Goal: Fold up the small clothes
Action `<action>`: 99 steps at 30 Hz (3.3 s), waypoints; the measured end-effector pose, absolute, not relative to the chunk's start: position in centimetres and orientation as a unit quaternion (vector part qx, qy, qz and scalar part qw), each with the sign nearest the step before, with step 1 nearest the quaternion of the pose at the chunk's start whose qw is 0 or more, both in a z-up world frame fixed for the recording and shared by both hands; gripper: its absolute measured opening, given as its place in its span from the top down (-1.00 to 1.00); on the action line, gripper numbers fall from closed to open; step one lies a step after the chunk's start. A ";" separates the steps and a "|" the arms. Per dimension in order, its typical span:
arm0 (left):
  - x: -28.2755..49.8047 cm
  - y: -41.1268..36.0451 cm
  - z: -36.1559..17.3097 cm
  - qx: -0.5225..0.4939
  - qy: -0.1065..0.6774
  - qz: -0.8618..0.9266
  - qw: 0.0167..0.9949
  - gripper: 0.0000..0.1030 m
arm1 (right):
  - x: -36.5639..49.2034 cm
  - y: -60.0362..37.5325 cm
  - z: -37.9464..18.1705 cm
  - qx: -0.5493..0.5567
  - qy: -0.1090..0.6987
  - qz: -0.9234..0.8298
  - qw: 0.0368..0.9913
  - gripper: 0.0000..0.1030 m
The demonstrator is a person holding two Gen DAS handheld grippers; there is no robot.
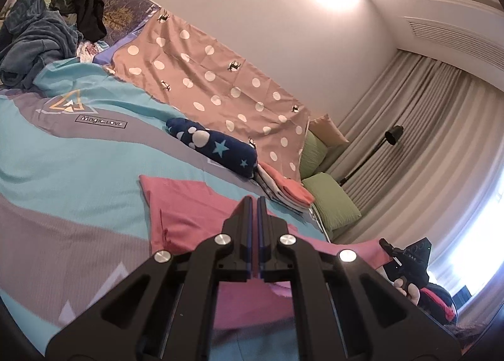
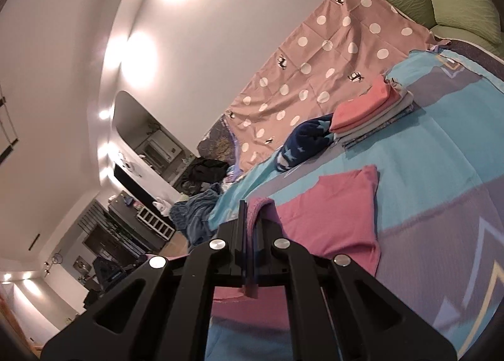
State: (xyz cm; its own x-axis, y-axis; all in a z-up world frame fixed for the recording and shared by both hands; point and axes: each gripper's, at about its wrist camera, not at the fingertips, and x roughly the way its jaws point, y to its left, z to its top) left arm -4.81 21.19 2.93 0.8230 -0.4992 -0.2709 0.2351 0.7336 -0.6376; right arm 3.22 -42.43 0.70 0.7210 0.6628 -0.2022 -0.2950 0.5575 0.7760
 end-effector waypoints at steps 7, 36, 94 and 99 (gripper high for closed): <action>2.6 21.2 1.9 -0.301 0.251 -0.182 0.902 0.95 | 11.1 -41.6 -1.2 0.365 0.286 0.249 0.850 0.94; 16.5 15.3 -9.5 0.034 0.425 -0.076 0.901 -0.02 | 25.9 -33.3 -12.1 -0.004 0.477 0.168 0.863 0.08; 19.6 -25.1 -4.7 0.174 0.436 -0.304 0.829 0.10 | 8.3 -41.2 -14.4 0.260 0.423 0.244 0.833 0.30; 22.4 -29.3 -7.0 0.281 0.461 -0.250 0.804 0.19 | 8.3 -41.5 -14.6 0.274 0.418 0.253 0.828 0.30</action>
State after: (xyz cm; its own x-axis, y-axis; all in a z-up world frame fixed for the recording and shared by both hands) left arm 22.43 -29.30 -6.99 0.4502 -0.1431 -0.8814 0.6612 0.7167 0.2215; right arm 8.25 -41.53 -14.58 0.5227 0.6478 -0.5541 -0.1888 0.7218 0.6658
